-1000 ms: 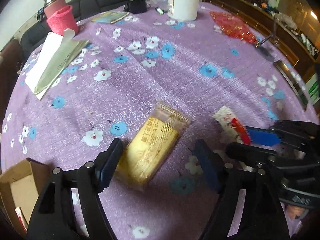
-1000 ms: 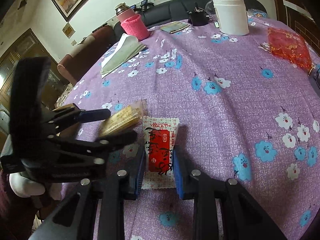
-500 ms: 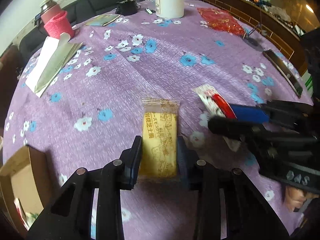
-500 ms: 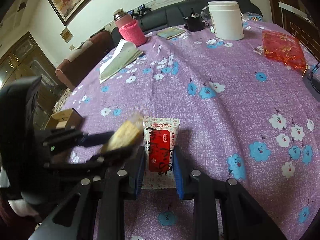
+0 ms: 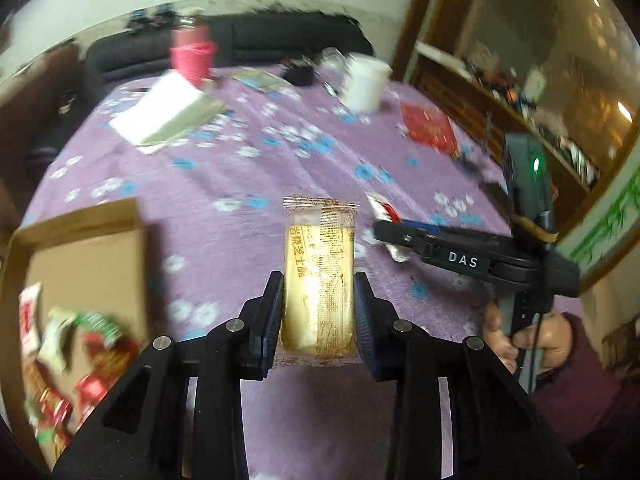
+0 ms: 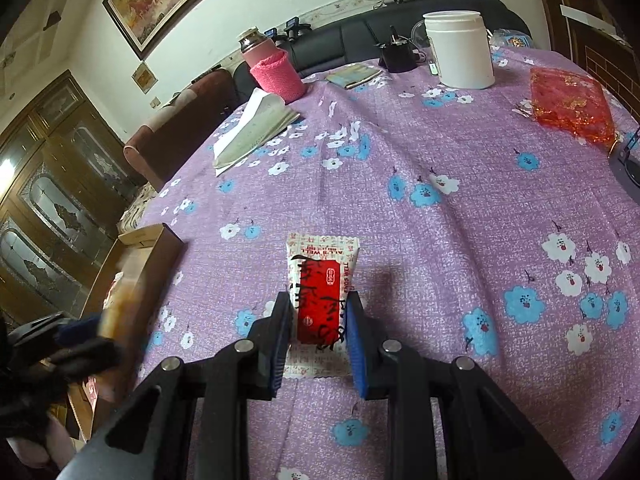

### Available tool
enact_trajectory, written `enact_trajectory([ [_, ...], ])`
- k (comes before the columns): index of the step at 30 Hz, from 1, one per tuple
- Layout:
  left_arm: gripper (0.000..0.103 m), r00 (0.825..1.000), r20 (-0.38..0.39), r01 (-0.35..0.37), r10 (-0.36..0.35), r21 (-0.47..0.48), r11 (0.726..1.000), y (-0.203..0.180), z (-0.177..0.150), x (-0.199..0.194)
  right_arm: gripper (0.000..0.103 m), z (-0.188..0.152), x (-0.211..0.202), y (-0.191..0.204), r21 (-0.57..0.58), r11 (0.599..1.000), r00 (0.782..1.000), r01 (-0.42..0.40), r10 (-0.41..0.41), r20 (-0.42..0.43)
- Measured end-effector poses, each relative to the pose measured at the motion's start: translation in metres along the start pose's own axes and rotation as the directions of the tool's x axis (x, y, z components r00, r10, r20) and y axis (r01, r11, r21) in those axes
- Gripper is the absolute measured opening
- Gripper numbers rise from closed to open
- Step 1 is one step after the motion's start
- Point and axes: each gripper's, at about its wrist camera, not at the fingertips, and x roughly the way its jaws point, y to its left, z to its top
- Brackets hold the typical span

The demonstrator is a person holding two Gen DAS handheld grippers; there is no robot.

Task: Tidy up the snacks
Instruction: 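Carry both packs over the box and release them with both tools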

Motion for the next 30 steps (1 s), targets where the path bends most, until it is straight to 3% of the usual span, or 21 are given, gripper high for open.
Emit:
enact_trajectory([
  [7,0.033,0.984,0.149,-0.071,0.097,-0.17,0.983,0.056,-0.033,-0.079,0.029,-0.008,-0.002,0.012,-0.05,0.997,0.997,0.063,-0.061,0.04],
  [14,0.033,0.969,0.193,-0.079,0.153,-0.344,0.935,0.116,-0.079,-0.124,0.029,-0.018,0.006,0.039,-0.121,0.979,0.986,0.166,-0.164,0.029],
  [25,0.033,0.964,0.176,-0.095,0.202,-0.481,0.872,0.165,-0.117,-0.134,0.029,-0.029,0.005,0.158,-0.285,0.958,0.999,-0.026,0.015,-0.042],
  [30,0.033,0.97,0.158,-0.082,0.184,-0.501,0.862,0.173,-0.115,-0.124,0.029,-0.031,0.033,0.201,-0.336,0.94,0.995,-0.057,0.025,-0.099],
])
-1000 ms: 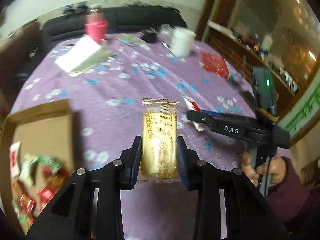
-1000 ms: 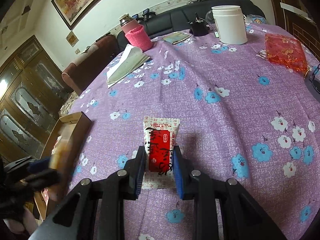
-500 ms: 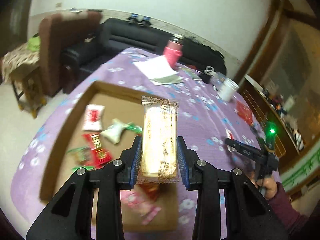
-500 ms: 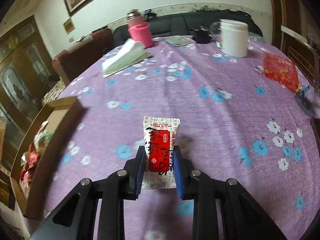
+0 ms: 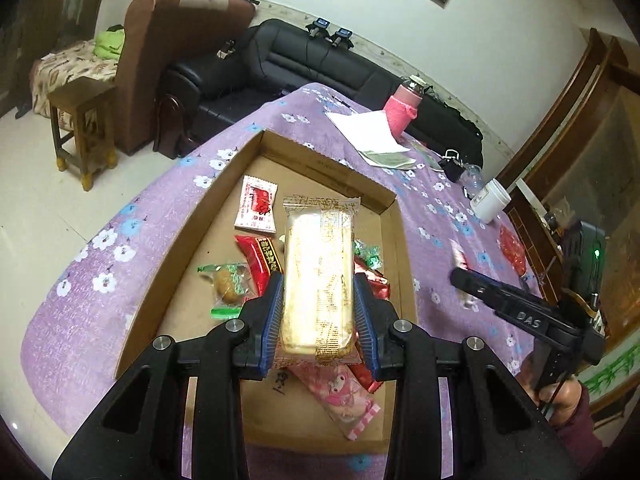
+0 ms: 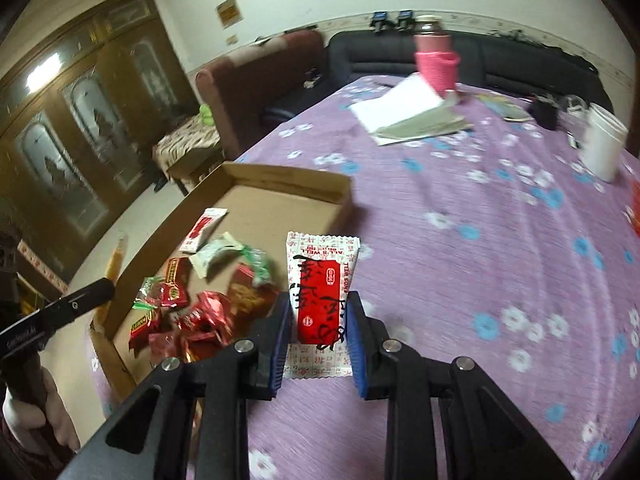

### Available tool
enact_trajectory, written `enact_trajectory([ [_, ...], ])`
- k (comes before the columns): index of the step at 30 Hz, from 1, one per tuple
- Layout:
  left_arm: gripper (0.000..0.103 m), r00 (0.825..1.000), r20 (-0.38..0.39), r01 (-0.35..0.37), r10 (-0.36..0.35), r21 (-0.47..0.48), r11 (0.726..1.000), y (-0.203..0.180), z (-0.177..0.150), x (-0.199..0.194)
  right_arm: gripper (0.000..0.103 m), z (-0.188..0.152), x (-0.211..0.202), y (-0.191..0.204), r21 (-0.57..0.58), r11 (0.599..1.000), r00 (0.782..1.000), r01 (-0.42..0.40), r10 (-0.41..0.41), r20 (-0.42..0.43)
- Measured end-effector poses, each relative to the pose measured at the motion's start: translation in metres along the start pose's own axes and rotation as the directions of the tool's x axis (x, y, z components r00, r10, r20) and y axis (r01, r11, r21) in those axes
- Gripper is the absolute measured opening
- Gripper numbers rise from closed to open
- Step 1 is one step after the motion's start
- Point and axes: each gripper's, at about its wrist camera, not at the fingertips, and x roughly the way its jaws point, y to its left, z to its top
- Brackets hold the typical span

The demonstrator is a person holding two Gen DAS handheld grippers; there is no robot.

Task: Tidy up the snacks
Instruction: 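Carry both packs over the box and release them with both tools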

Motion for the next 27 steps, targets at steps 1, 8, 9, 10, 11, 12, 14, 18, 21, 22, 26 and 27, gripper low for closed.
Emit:
enact_trajectory([
  [1,0.033,1.0,-0.005,0.0,0.0,-0.001,1.0,0.0,0.003,0.004,0.029,0.004,0.007,0.006,-0.01,1.0,1.0,0.0,0.0,-0.01],
  [8,0.033,0.997,-0.072,-0.005,0.005,-0.011,1.0,0.004,0.019,0.045,0.029,0.021,0.045,0.034,-0.032,0.999,0.997,0.002,-0.004,-0.072],
  [9,0.033,0.997,-0.08,-0.007,0.006,-0.015,1.0,0.006,0.021,0.051,0.029,0.023,0.05,0.037,-0.041,0.999,0.997,0.007,-0.011,-0.079],
  [10,0.034,0.996,-0.088,-0.008,0.006,-0.024,1.0,0.009,0.024,0.056,0.029,0.025,0.054,0.041,-0.051,0.999,0.996,0.015,-0.019,-0.084],
  [11,0.034,0.996,-0.091,-0.008,0.005,-0.032,0.999,0.011,0.026,0.059,0.029,0.027,0.057,0.044,-0.063,0.998,0.996,0.023,-0.028,-0.087],
  [12,0.034,0.996,-0.094,-0.003,-0.001,-0.046,0.999,0.014,0.028,0.062,0.029,0.03,0.061,0.047,-0.076,0.997,0.995,0.033,-0.04,-0.089],
  [14,0.034,0.996,-0.088,0.015,-0.021,-0.068,0.998,0.019,0.031,0.062,0.029,0.035,0.069,0.052,-0.106,0.993,0.993,0.06,-0.07,-0.092],
  [18,0.042,0.995,-0.085,0.042,-0.051,-0.098,0.994,0.026,0.033,0.058,0.03,0.041,0.088,0.058,-0.137,0.986,0.988,0.092,-0.107,-0.109],
  [21,0.046,0.994,-0.076,0.071,-0.081,-0.123,0.99,0.03,0.03,0.05,0.038,0.042,0.093,0.057,-0.122,0.989,0.989,0.083,-0.097,-0.113],
  [22,0.046,0.994,-0.069,0.075,-0.083,-0.123,0.99,0.029,0.03,0.047,0.041,0.042,0.092,0.057,-0.112,0.991,0.989,0.078,-0.091,-0.113],
  [26,0.05,0.995,-0.033,0.09,-0.095,-0.125,0.988,0.027,0.026,0.029,0.045,0.043,0.074,0.056,-0.089,0.993,0.994,0.078,-0.085,-0.075],
  [27,0.054,0.995,-0.021,0.092,-0.095,-0.126,0.988,0.026,0.025,0.023,0.048,0.042,0.065,0.056,-0.081,0.994,0.995,0.079,-0.084,-0.057],
])
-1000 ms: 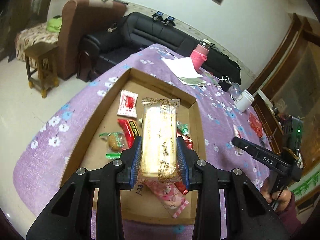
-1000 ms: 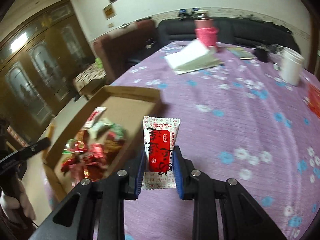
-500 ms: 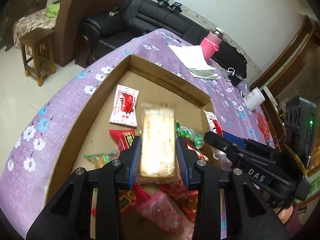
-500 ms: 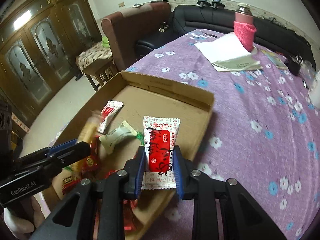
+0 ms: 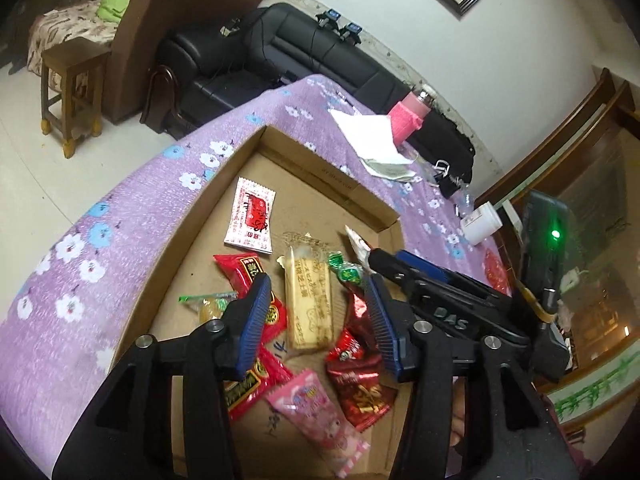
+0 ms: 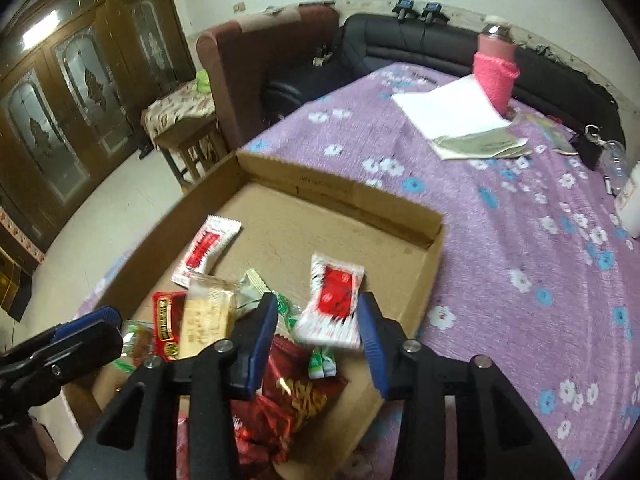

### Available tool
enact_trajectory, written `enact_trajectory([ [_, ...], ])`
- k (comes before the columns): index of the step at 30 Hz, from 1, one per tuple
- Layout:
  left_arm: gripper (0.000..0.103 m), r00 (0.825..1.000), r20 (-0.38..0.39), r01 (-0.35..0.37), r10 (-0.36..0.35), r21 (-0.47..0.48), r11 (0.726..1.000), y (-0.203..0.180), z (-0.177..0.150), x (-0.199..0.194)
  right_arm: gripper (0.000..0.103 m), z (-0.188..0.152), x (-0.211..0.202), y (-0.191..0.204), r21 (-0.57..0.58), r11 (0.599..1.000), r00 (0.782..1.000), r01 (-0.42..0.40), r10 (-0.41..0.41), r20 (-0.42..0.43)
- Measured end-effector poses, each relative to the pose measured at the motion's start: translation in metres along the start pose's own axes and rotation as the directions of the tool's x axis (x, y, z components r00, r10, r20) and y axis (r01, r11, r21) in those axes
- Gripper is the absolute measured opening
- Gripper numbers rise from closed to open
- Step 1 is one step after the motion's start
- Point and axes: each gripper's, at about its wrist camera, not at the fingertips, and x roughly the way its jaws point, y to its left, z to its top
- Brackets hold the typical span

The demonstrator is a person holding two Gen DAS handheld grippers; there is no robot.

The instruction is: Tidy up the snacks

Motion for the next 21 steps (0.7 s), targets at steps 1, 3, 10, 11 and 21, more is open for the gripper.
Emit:
enact_trajectory([
  [1,0.056,1.0,0.008,0.001,-0.001,-0.002,1.0,-0.001,-0.001,-0.003,0.053,-0.003,-0.009,-0.001,0.011,1.0,1.0,-0.001,0.0,0.02],
  [3,0.058,1.0,0.03,0.001,-0.001,-0.008,1.0,-0.004,-0.004,-0.012,0.061,-0.01,-0.026,-0.005,0.039,0.999,0.998,0.001,-0.003,0.057],
  [10,0.058,0.995,0.092,-0.034,0.031,0.03,0.999,-0.025,-0.021,-0.032,0.062,-0.046,-0.054,-0.021,0.089,0.993,0.995,0.072,-0.078,0.068],
  [11,0.058,0.994,0.104,-0.046,0.041,0.042,0.998,-0.028,-0.024,-0.036,0.062,-0.051,-0.056,-0.023,0.093,0.992,0.993,0.089,-0.095,0.064],
  [21,0.058,0.955,0.253,-0.21,0.152,0.219,0.953,-0.091,-0.054,-0.056,0.069,-0.096,-0.089,-0.051,0.138,0.97,0.973,0.199,-0.213,0.093],
])
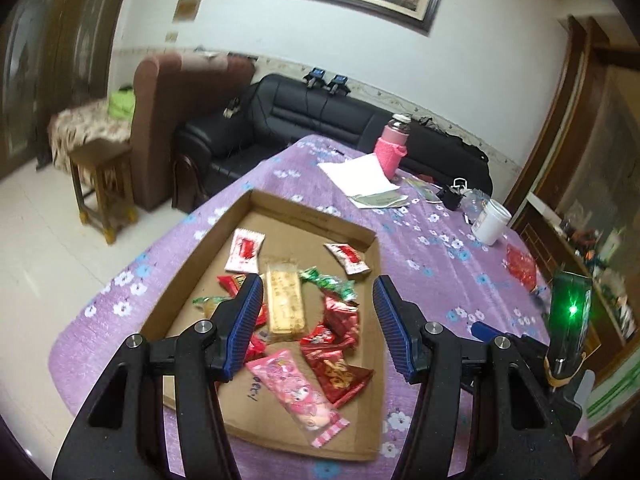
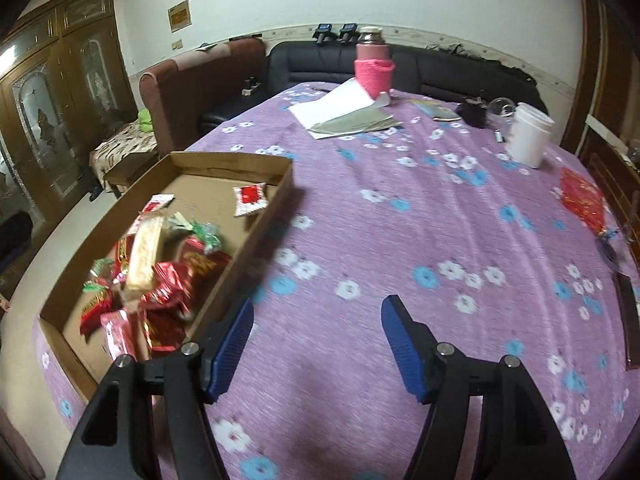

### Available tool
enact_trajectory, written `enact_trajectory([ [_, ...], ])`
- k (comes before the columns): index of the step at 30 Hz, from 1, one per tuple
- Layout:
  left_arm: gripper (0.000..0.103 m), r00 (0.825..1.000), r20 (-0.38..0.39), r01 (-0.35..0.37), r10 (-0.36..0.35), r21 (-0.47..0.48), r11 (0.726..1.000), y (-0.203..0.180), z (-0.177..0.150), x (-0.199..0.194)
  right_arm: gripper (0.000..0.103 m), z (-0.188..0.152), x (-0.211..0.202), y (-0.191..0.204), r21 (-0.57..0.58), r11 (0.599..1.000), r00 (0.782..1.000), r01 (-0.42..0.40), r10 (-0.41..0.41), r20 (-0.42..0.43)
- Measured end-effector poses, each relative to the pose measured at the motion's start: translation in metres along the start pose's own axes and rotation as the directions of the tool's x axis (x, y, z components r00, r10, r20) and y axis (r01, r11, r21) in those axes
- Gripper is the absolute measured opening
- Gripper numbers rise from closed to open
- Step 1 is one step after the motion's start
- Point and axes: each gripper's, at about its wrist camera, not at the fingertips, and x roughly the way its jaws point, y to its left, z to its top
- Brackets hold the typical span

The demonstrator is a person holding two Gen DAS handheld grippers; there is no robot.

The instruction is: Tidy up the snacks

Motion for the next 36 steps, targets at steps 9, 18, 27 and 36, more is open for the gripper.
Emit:
enact_trajectory([
  [9,0.059,1.0,0.026,0.005,-0.007,0.076,0.997,-0.042,-0.006,-0.01,0.075,-0.013,-0.022,-0.019,-0.004,0.999,0.997,0.038,-0.038,0.062],
  [18,0.059,0.999,-0.026,0.023,-0.02,0.114,0.993,-0.07,-0.015,0.002,0.077,-0.022,-0.026,-0.028,0.002,0.997,0.995,0.071,-0.071,0.066],
  [27,0.059,0.995,-0.095,0.052,-0.039,0.141,0.989,-0.088,-0.026,0.017,0.08,-0.026,-0.025,-0.044,0.036,0.994,0.993,0.105,-0.107,0.05],
  [36,0.059,0.999,0.043,-0.008,0.002,0.139,0.99,-0.083,-0.023,-0.007,0.08,-0.028,-0.028,-0.038,0.021,0.994,0.992,0.11,-0.111,0.062],
])
